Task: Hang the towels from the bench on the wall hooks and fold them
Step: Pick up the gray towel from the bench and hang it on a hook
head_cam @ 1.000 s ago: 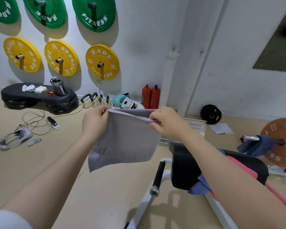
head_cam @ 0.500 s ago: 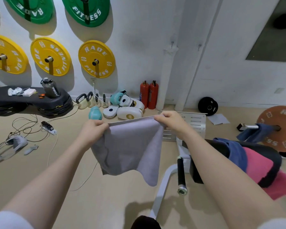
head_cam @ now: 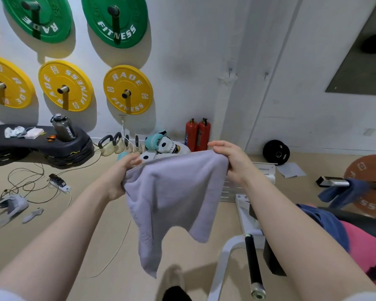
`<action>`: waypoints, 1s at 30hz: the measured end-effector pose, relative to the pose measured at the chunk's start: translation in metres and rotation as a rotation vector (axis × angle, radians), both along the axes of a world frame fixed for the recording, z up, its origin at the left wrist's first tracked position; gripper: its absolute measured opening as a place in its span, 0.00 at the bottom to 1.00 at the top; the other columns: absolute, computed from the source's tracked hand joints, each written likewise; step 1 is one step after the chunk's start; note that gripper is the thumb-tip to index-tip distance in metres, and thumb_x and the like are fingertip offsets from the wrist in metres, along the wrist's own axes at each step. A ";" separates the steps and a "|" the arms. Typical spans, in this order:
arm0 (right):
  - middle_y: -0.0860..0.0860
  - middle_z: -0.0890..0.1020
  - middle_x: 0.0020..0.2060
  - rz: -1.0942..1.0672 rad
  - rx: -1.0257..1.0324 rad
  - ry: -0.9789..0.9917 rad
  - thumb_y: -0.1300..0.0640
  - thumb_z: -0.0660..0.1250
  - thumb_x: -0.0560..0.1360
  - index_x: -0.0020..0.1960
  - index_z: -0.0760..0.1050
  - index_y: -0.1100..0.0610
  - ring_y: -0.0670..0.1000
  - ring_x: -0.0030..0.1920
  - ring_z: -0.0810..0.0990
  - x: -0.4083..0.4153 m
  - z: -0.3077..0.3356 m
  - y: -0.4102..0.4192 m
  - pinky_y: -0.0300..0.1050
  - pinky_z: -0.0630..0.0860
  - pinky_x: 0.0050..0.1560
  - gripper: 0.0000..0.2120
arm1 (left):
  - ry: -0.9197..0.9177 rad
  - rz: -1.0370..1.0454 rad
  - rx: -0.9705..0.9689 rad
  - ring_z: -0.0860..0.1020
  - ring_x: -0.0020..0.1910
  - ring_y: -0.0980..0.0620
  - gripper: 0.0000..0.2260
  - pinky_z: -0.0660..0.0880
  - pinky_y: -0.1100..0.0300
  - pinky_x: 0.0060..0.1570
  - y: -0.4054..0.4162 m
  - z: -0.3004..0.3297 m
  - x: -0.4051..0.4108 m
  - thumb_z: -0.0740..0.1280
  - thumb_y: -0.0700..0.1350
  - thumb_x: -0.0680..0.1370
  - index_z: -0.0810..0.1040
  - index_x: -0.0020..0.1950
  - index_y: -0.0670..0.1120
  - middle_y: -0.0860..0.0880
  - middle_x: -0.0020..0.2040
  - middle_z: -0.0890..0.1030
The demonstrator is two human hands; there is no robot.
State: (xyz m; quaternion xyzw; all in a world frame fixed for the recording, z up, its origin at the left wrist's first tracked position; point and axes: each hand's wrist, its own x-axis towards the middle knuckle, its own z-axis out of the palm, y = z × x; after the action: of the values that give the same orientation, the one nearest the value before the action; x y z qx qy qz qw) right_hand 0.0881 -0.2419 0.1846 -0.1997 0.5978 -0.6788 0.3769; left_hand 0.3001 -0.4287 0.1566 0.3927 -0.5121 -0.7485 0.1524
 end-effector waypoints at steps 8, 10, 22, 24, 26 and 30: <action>0.48 0.79 0.41 -0.266 0.389 0.372 0.65 0.63 0.70 0.36 0.76 0.49 0.52 0.50 0.76 -0.068 0.000 -0.081 0.47 0.76 0.51 0.12 | -0.150 0.135 -0.111 0.60 0.29 0.51 0.06 0.58 0.61 0.30 -0.065 0.005 -0.095 0.57 0.36 0.71 0.65 0.35 0.44 0.47 0.32 0.62; 0.48 0.79 0.41 -0.271 0.451 0.433 0.64 0.63 0.70 0.35 0.75 0.49 0.52 0.50 0.77 -0.087 0.004 -0.097 0.50 0.77 0.54 0.12 | -0.134 0.114 -0.214 0.67 0.33 0.49 0.08 0.64 0.60 0.33 -0.080 0.008 -0.121 0.57 0.32 0.73 0.72 0.46 0.42 0.44 0.36 0.69; 0.51 0.81 0.40 0.397 0.111 0.406 0.70 0.63 0.72 0.48 0.79 0.53 0.46 0.42 0.78 -0.132 0.033 -0.177 0.40 0.76 0.48 0.15 | 0.208 0.005 -0.212 0.81 0.38 0.54 0.09 0.78 0.66 0.36 -0.105 0.030 -0.240 0.68 0.36 0.74 0.79 0.53 0.41 0.45 0.44 0.82; 0.50 0.82 0.42 0.385 0.143 0.639 0.71 0.63 0.70 0.50 0.79 0.52 0.44 0.43 0.80 -0.139 0.034 -0.183 0.38 0.77 0.51 0.17 | 0.246 0.014 -0.177 0.81 0.36 0.55 0.08 0.78 0.67 0.35 -0.109 0.032 -0.248 0.67 0.36 0.74 0.80 0.52 0.41 0.45 0.42 0.82; 0.50 0.82 0.41 0.229 0.181 0.886 0.65 0.67 0.71 0.48 0.81 0.54 0.44 0.41 0.78 -0.142 0.033 -0.189 0.42 0.76 0.47 0.10 | 0.273 0.004 -0.156 0.81 0.37 0.54 0.08 0.78 0.66 0.36 -0.110 0.033 -0.254 0.67 0.36 0.74 0.79 0.52 0.41 0.46 0.42 0.83; 0.53 0.75 0.45 0.009 0.243 1.227 0.52 0.69 0.71 0.46 0.81 0.57 0.53 0.50 0.73 -0.143 0.022 -0.201 0.48 0.72 0.50 0.09 | 0.328 -0.027 -0.093 0.81 0.37 0.55 0.07 0.78 0.66 0.36 -0.107 0.031 -0.260 0.64 0.37 0.77 0.80 0.50 0.44 0.48 0.39 0.84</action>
State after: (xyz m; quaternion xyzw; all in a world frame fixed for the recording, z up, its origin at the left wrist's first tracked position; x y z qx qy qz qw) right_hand -0.0547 -0.4429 0.2061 -0.5113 0.7773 -0.3663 -0.0121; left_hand 0.0396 -0.5358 0.1875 0.2512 -0.5197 -0.7799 0.2420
